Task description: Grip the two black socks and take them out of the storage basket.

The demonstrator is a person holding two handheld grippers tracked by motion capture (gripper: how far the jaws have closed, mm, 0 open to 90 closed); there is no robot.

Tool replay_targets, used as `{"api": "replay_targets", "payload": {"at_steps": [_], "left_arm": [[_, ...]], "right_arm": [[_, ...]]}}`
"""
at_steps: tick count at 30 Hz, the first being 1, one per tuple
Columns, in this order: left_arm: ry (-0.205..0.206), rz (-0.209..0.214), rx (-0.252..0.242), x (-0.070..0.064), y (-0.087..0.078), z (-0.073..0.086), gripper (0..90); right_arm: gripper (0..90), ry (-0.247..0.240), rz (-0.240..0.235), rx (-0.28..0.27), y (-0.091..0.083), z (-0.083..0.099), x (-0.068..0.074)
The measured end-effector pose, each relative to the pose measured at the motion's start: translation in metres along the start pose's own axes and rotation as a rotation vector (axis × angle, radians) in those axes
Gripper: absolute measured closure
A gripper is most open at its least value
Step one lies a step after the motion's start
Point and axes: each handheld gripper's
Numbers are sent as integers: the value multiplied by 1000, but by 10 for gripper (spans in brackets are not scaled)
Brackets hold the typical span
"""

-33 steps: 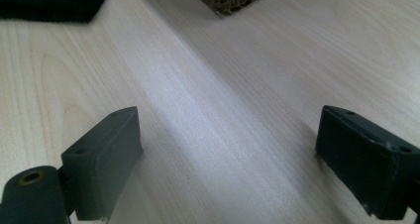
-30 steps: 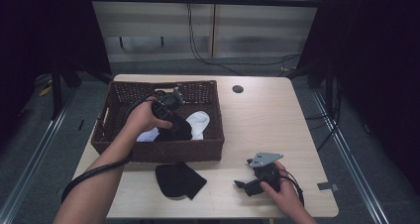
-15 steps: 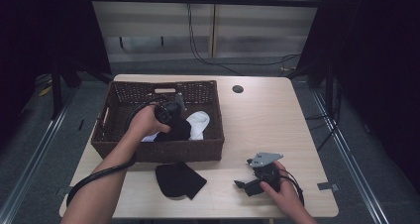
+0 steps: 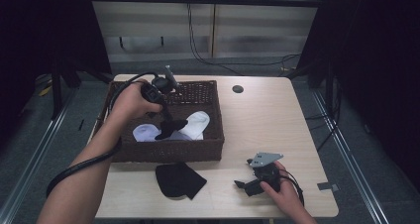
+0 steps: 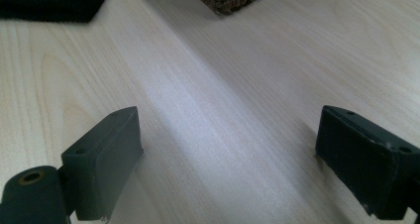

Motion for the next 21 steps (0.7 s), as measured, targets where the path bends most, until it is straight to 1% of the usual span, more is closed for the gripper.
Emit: {"api": "replay_targets", "payload": {"at_steps": [2, 5, 8, 9, 10, 15, 16, 18, 19, 21], "left_arm": [[3, -7, -6, -2, -9, 0, 866], [5, -6, -12, -4, -18, 0, 867], [12, -2, 8, -5, -24, -1, 867], [8, -5, 11, -7, -26, -1, 867], [17, -2, 16, -7, -28, -2, 867], [22, 12, 21, -10, -42, -3, 868], [17, 13, 23, -11, -45, -3, 868], [29, 14, 33, -14, -53, -4, 869], [28, 12, 34, -15, -56, -4, 868], [33, 18, 30, -20, -63, -5, 869]], "right_arm": [[98, 0, 0, 0, 0, 0, 0], [98, 0, 0, 0, 0, 0, 0], [98, 0, 0, 0, 0, 0, 0], [98, 0, 0, 0, 0, 0, 0], [98, 0, 0, 0, 0, 0, 0], [98, 0, 0, 0, 0, 0, 0], [98, 0, 0, 0, 0, 0, 0], [98, 0, 0, 0, 0, 0, 0], [98, 0, 0, 0, 0, 0, 0], [98, 0, 0, 0, 0, 0, 0]]}}
Point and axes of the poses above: each handheld gripper's, and its own axes: y roughly forward along the jaws, z roughly out of its underside, x roughly to its left, and after that the axes turned 4 degrees about x, right-handed
